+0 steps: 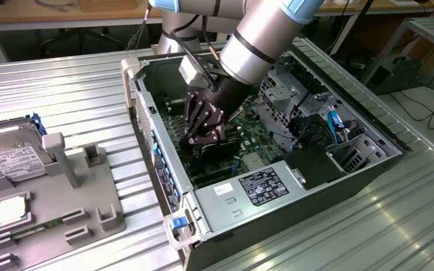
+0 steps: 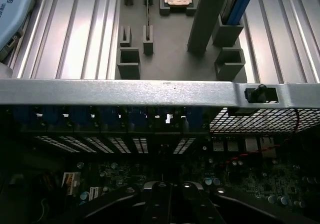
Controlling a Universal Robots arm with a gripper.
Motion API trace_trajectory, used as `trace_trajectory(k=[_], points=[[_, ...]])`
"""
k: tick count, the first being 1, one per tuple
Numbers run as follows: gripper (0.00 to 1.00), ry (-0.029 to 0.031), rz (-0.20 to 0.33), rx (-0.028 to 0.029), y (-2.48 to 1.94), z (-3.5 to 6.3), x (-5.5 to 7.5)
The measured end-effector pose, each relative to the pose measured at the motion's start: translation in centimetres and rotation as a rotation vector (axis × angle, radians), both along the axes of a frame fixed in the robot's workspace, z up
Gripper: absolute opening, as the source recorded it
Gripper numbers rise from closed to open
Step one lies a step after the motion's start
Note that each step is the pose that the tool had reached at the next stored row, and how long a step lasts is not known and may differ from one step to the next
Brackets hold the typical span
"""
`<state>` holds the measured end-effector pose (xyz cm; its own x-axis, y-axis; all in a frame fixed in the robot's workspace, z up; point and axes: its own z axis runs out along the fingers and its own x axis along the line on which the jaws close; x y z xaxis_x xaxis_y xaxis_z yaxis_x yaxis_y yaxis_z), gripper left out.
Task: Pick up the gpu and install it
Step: 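Press down on the gpu until it lock into place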
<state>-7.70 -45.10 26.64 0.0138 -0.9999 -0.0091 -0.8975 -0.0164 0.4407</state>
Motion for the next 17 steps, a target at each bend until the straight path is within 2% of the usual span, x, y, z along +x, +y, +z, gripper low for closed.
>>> trace_trajectory(k=[3,9,10,13,14,17], points=[[0.11,-0.0102,0.001,-0.0002,0.02,0.09,0.0],[0.11,-0.0160,0.004,-0.0001,0.30,1.08,0.0],[0.11,-0.0211,0.004,0.0001,0.29,1.08,0.0],[0.11,-0.0465,0.007,0.0007,0.30,1.06,0.0],[0.11,-0.0522,0.008,0.0007,0.30,1.00,0.0],[0.11,-0.0532,0.008,0.0005,0.29,0.99,0.0]])
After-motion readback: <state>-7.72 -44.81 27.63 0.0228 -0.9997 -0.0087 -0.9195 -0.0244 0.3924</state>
